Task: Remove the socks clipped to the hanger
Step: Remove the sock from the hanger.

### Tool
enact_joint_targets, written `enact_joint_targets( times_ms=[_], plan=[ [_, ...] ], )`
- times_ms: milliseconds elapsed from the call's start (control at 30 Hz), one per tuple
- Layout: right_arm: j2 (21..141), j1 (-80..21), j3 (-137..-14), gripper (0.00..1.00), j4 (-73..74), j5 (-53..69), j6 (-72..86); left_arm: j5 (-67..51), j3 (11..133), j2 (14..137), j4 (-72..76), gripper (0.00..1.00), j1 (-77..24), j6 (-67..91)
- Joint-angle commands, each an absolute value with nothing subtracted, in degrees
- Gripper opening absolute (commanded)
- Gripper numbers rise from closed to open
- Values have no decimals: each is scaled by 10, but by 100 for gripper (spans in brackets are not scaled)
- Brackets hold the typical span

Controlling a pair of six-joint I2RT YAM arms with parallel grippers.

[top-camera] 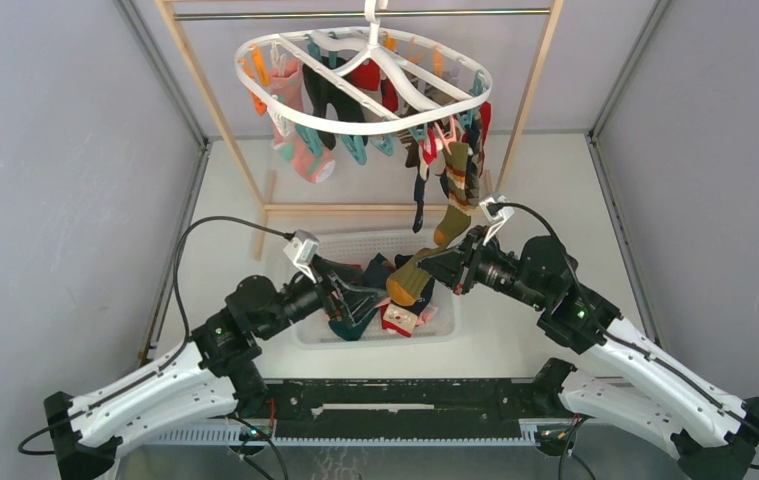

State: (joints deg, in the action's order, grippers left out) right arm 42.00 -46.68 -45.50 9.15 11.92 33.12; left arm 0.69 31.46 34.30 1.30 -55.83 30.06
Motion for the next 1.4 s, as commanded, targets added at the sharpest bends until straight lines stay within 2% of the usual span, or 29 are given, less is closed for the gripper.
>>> enact_joint_targets(
  times_ms=[0, 800, 1100, 1200, 1367],
  plan=[
    [434, -473, -465, 0, 34, 130, 339, -51, 340, 366, 92, 100, -561, 306],
    [496, -500, -465, 0, 6, 124, 338, -34, 374, 442, 123, 100, -581, 283],
    [501, -505, -465, 0, 6, 121, 338, -36, 387, 465, 118, 71, -588, 272],
    [503, -505, -465, 0, 5, 120, 338, -43, 389, 470, 119, 45, -590, 269],
    [504, -507, -464, 0, 6, 120, 338, -45, 396, 476, 114, 38, -591, 268]
  ],
)
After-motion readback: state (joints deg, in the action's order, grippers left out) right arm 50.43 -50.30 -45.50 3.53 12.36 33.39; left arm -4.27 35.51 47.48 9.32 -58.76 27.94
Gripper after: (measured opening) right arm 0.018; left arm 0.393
